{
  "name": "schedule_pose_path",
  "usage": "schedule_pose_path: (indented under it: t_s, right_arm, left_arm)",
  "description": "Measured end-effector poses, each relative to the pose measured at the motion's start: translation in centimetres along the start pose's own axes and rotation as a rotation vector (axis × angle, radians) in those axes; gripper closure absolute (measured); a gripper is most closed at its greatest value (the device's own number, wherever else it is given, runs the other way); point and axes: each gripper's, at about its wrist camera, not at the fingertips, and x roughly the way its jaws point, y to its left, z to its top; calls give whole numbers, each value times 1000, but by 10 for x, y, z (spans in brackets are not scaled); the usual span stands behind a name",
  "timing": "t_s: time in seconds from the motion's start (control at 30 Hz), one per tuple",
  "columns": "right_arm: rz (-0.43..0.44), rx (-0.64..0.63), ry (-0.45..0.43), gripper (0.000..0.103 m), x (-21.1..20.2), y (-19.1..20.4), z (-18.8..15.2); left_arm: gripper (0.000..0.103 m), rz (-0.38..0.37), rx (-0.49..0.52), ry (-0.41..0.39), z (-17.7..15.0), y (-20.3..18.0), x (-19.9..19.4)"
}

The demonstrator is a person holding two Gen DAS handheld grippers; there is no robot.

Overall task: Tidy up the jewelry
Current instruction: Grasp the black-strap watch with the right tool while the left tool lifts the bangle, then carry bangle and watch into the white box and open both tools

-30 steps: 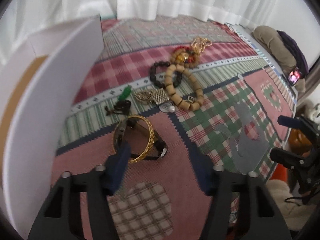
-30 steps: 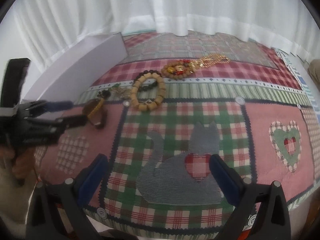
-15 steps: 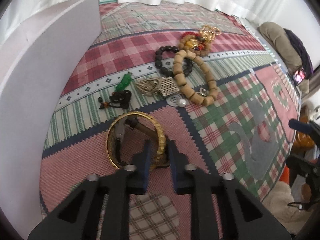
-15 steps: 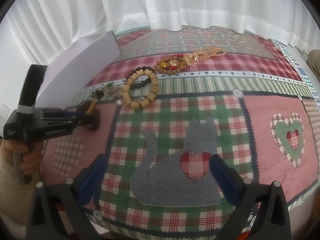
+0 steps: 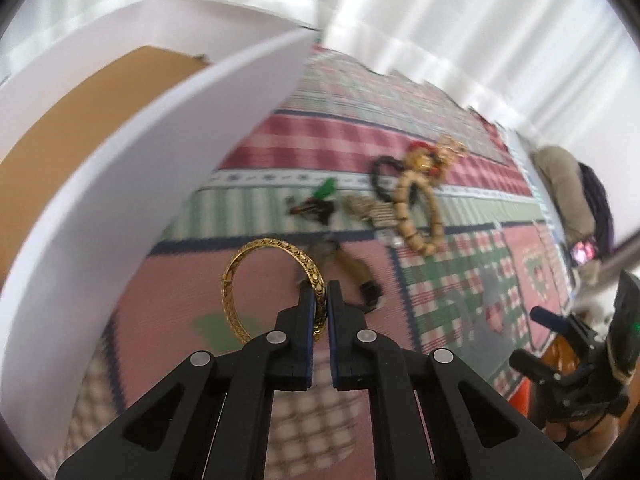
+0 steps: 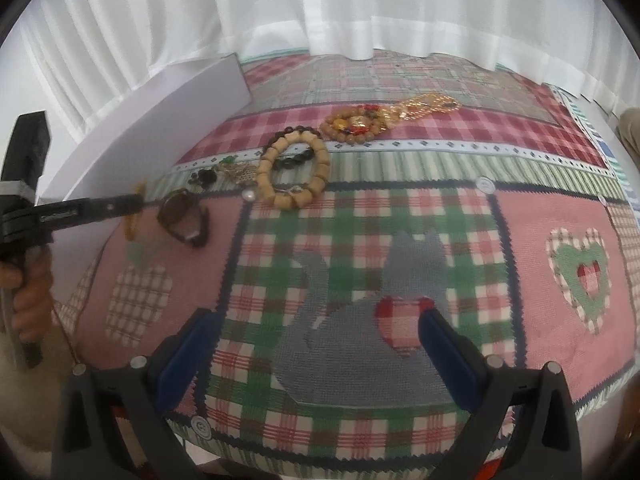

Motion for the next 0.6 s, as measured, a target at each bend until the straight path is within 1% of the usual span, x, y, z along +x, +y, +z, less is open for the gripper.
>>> schedule_pose_path:
  t_s: [0.1, 0.13, 0.17, 0.27, 0.3, 0.33, 0.4, 0.47, 0.53, 0.57, 0.6]
  right_arm:
    - [62, -85, -7, 0, 8, 25, 13]
    - [94, -114, -11, 0, 11, 34, 18]
    - [150, -159, -13, 0, 16, 49, 25]
    - [255, -253, -8, 1, 32, 83, 42]
    - [277, -290, -6, 5, 41, 97, 49]
    - [283, -322, 3, 10, 51, 107, 54]
    - [270, -380, 41, 31, 74, 125, 62]
    - [254, -420, 89, 38, 96, 138, 65]
    - [218, -456, 113, 38, 111, 148, 64]
    - [202, -469, 115, 40, 114, 150, 63]
    - [182, -481, 117, 47, 117, 153, 61]
  left_arm:
    - [99, 109, -3, -7, -14, 3, -9]
    - [99, 144, 2, -8, -19, 2, -11]
    - [99, 187, 9, -12, -23, 0, -14]
    - [99, 259, 27, -36, -31, -4, -22]
    - [99, 278, 33, -46, -32, -6, -24]
    - [99, 293, 37, -54, -33, -6, -27]
    - [99, 325, 45, -74, -34, -7, -33]
    - [99, 357, 51, -92, -35, -7, -38]
    - [99, 377, 54, -107, -36, -5, -44]
    - [99, 387, 56, -114, -36, -3, -46]
    - [99, 394, 56, -117, -36, -3, -47]
